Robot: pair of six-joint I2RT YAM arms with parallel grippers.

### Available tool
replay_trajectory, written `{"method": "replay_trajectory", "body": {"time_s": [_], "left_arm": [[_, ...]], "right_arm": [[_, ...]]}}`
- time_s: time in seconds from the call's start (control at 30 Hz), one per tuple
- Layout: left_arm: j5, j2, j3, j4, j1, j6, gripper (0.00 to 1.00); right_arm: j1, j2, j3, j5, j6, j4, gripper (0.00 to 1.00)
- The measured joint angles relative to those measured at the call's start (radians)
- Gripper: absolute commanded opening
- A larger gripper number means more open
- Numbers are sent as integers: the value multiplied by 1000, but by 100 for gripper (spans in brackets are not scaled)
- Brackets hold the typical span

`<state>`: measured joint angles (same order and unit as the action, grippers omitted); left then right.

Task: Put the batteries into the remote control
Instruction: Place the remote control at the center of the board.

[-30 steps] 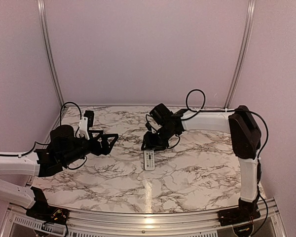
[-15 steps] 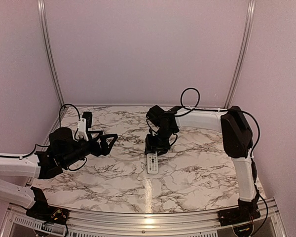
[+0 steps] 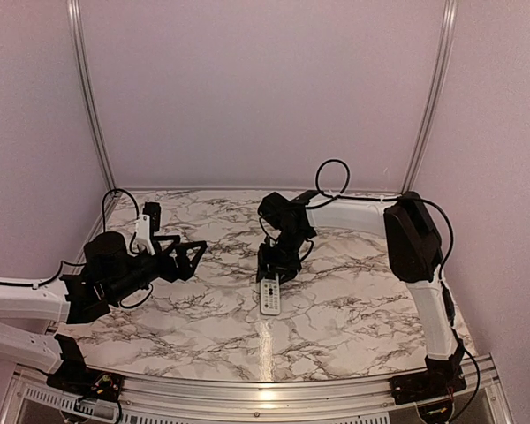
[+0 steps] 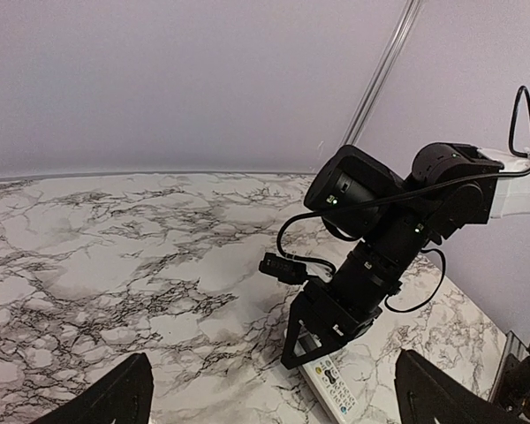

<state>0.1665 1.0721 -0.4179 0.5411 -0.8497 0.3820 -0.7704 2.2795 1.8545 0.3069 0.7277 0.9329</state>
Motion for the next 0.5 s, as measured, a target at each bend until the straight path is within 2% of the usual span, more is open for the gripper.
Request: {"method": "replay_trajectory", "body": {"time_s": [0.1, 0.33, 0.4, 0.5], "left_arm": [[0, -8, 6, 5, 0, 0, 99], [1, -17, 18, 8, 0, -5, 99], [1, -19, 18, 8, 0, -7, 99], [1, -21, 18, 8, 0, -9, 99]], "right_arm": [[1, 5, 0, 14, 6, 4, 48], [1, 6, 0, 29, 14, 11, 53], [2, 6, 0, 32, 17, 11, 73], [3, 8, 0, 42, 30, 9, 76]]}}
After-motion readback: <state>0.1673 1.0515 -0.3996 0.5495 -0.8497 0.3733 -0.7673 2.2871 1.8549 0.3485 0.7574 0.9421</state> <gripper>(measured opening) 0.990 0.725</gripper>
